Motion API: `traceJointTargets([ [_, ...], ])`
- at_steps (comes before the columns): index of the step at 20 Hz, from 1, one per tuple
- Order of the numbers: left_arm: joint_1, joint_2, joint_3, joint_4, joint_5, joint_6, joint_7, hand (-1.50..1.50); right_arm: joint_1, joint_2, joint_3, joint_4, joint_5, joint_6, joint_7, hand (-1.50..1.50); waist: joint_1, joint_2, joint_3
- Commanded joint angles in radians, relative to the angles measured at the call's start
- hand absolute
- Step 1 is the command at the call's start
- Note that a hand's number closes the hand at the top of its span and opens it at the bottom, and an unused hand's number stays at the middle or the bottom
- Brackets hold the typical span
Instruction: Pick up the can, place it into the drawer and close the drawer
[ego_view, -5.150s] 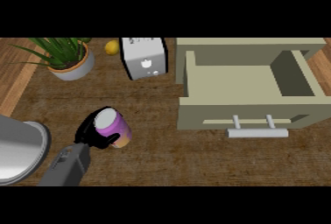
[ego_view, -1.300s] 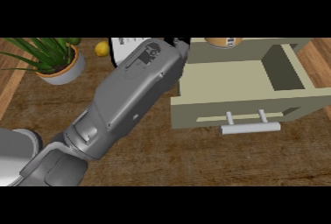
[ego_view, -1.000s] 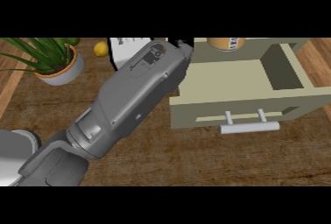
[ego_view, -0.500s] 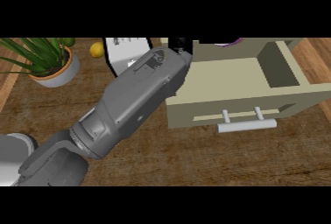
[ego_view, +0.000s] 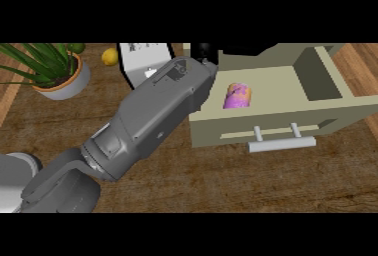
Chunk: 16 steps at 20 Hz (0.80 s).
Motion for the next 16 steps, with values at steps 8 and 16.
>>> traceJointTargets([
  [8, -0.007, 0.0, 0.007, 0.031, 0.071, -0.018, -0.097, -1.5, -0.034, -0.052, -0.052, -0.082, 0.086, 0.032, -0.075, -1.5, 0.001, 0.003, -0.001],
  [16, -0.033, 0.0, -0.003, -0.018, 0.118, 0.002, -0.132, -1.5, -0.106, -0.068, 0.022, -0.136, 0.316, 0.089, -0.198, -1.5, 0.023, -0.001, 0.0],
])
